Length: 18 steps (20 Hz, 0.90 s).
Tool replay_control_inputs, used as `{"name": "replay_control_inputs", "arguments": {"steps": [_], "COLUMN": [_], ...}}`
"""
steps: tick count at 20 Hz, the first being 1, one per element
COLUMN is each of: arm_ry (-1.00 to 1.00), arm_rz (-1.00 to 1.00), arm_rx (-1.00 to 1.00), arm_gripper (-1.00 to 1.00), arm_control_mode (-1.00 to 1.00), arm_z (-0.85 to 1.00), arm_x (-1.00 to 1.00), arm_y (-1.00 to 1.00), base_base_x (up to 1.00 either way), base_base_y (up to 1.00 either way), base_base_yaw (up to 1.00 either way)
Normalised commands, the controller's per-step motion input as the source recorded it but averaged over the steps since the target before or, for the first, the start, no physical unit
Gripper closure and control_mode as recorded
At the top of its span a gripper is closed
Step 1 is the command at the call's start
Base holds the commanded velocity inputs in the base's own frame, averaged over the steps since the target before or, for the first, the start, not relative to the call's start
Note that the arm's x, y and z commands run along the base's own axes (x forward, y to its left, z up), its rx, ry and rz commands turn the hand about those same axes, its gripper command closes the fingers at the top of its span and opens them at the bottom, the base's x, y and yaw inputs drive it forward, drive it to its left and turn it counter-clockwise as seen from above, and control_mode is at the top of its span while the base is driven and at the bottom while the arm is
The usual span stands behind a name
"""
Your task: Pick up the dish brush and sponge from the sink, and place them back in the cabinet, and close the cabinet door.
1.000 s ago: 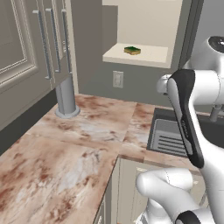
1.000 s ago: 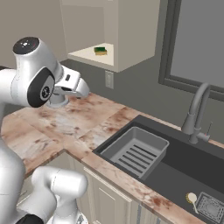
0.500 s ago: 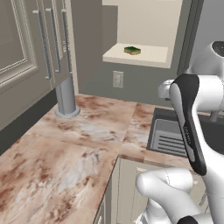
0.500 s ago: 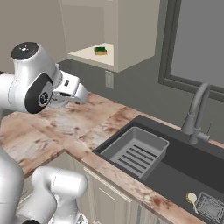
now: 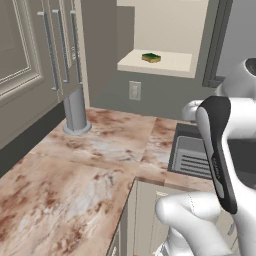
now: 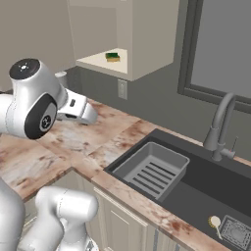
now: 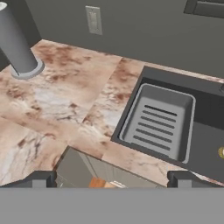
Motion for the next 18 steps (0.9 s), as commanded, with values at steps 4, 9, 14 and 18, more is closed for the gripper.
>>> {"name": "replay_control_inputs", "arguments": {"steps": [4, 9, 14, 18], "arm_ry": [0.00, 0.00, 0.00, 0.00], "arm_rz": [0.00, 0.00, 0.00, 0.00], "arm_rx": [0.00, 0.00, 0.00, 0.00], "arm_gripper": [-1.00, -1.00, -1.00, -1.00], "arm_control_mode": [-1.00, 1.00, 1.00, 1.00], "arm_z": [-0.03, 0.00, 0.00, 0.00], "arm_x": [-0.04, 0.00, 0.00, 0.00], "arm_y": [0.00, 0.00, 0.00, 0.00], "base_base_x": [0.00, -0.24, -0.56, -0.65], "base_base_y": [0.00, 0.00, -0.04, 0.00], "base_base_yaw": [0.00, 0.00, -0.07, -0.16]}}
